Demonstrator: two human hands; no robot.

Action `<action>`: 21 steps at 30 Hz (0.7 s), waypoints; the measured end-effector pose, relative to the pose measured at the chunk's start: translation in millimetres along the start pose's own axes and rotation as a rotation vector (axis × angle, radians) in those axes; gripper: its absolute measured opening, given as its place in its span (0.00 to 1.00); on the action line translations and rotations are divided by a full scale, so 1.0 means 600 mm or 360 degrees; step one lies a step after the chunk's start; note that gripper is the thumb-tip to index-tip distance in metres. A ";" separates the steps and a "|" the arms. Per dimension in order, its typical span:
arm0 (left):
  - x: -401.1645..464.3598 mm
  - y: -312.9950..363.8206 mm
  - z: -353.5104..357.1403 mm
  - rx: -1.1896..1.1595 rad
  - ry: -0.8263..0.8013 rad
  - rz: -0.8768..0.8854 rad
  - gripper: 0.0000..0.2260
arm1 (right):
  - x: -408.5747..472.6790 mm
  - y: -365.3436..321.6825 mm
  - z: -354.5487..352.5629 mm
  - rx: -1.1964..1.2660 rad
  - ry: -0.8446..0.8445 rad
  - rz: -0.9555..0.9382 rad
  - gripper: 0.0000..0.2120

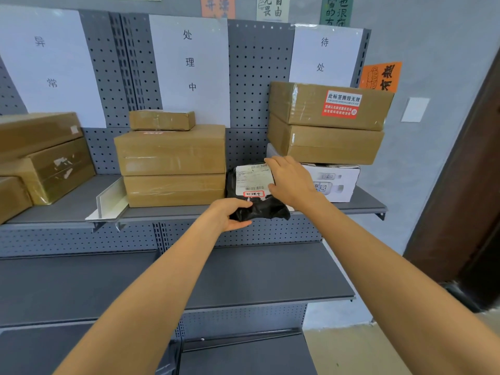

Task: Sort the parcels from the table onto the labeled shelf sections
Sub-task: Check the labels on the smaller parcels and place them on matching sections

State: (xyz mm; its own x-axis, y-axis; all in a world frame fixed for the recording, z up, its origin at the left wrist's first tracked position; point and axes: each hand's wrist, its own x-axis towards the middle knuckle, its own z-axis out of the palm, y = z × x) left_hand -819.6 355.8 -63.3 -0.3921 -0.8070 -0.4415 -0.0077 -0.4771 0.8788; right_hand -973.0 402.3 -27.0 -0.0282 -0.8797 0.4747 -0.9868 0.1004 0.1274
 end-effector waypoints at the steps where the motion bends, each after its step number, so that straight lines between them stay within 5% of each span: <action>1: 0.004 0.004 0.004 -0.0014 0.0018 0.0020 0.17 | 0.000 0.004 0.000 -0.0004 -0.0005 0.0006 0.29; 21: 0.113 0.040 0.048 0.0159 0.0363 0.0182 0.15 | 0.047 0.029 0.033 -0.0189 -0.0017 -0.0154 0.28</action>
State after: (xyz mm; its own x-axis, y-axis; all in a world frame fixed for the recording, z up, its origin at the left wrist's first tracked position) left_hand -872.9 299.9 -66.9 -0.1784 -0.9166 -0.3579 -0.0707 -0.3509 0.9338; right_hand -994.0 370.2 -28.9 0.0635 -0.8928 0.4460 -0.9591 0.0689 0.2744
